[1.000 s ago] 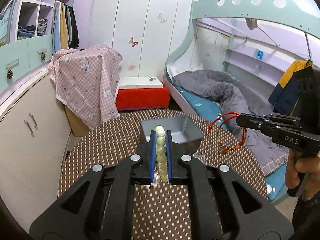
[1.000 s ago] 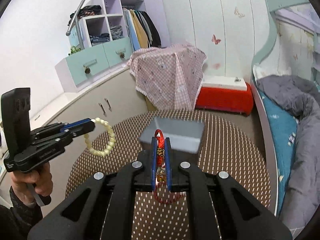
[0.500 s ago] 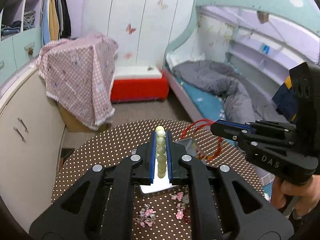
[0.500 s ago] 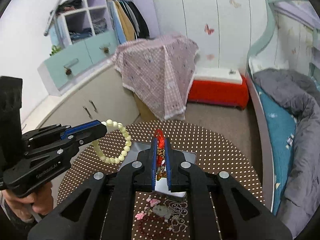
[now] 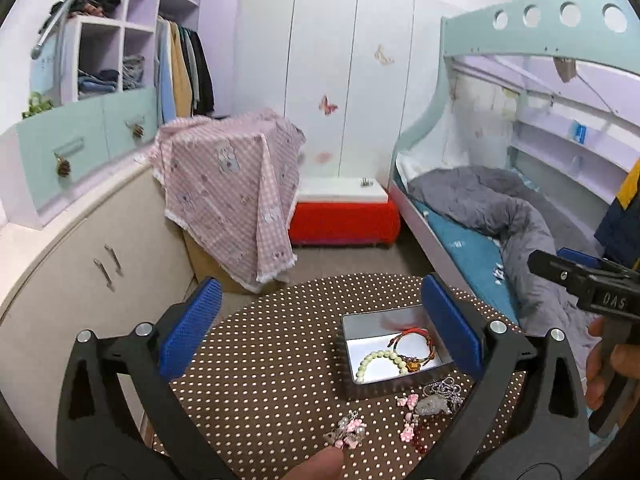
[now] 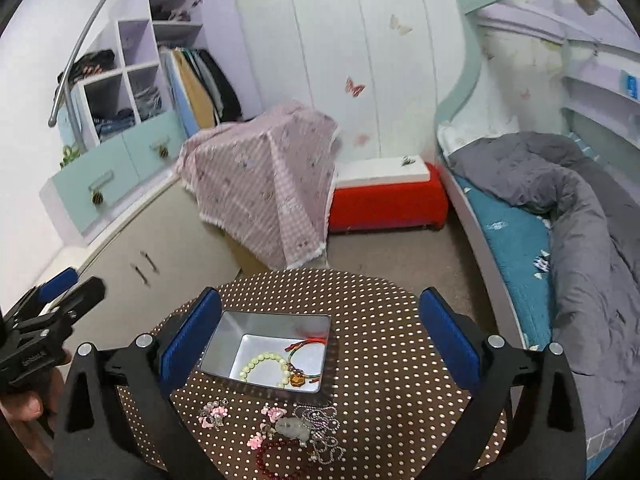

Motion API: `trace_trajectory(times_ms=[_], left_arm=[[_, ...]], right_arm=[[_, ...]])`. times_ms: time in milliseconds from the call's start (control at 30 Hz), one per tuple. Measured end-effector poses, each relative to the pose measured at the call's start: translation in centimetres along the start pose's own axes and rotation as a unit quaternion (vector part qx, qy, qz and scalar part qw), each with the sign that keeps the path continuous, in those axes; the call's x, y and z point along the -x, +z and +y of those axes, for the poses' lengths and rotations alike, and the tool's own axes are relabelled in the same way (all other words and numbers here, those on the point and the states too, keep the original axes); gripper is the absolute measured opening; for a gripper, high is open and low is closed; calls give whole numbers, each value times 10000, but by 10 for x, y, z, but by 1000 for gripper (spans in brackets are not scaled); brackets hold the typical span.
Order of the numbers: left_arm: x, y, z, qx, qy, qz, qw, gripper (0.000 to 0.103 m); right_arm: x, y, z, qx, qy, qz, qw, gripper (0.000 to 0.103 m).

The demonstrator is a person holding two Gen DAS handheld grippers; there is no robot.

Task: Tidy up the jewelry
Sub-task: 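Withdraw both grippers from the box toward the remaining jewelry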

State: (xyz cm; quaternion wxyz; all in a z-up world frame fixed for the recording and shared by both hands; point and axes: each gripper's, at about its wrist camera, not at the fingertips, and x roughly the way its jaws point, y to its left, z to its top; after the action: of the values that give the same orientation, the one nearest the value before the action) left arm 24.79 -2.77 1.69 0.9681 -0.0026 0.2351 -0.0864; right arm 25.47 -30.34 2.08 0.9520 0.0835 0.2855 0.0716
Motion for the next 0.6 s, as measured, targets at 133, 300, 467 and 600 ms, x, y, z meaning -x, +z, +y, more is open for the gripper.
trace_trajectory(times_ms=[133, 300, 467, 600], left_arm=[[25, -2, 1, -27, 92, -192, 9998, 97], [51, -8, -1, -46, 128, -401, 9991, 97], [68, -22, 1, -65, 172, -493, 9986, 97], [75, -38, 7, -10, 193, -475, 9987, 97]], right_arm=[[23, -2, 3, 19, -8, -199, 9998, 95], [48, -6, 12, 88, 40, -432, 9990, 95], [68, -18, 21, 277, 125, -582, 9978, 95], [75, -33, 27, 387, 180, -610, 9972, 95]])
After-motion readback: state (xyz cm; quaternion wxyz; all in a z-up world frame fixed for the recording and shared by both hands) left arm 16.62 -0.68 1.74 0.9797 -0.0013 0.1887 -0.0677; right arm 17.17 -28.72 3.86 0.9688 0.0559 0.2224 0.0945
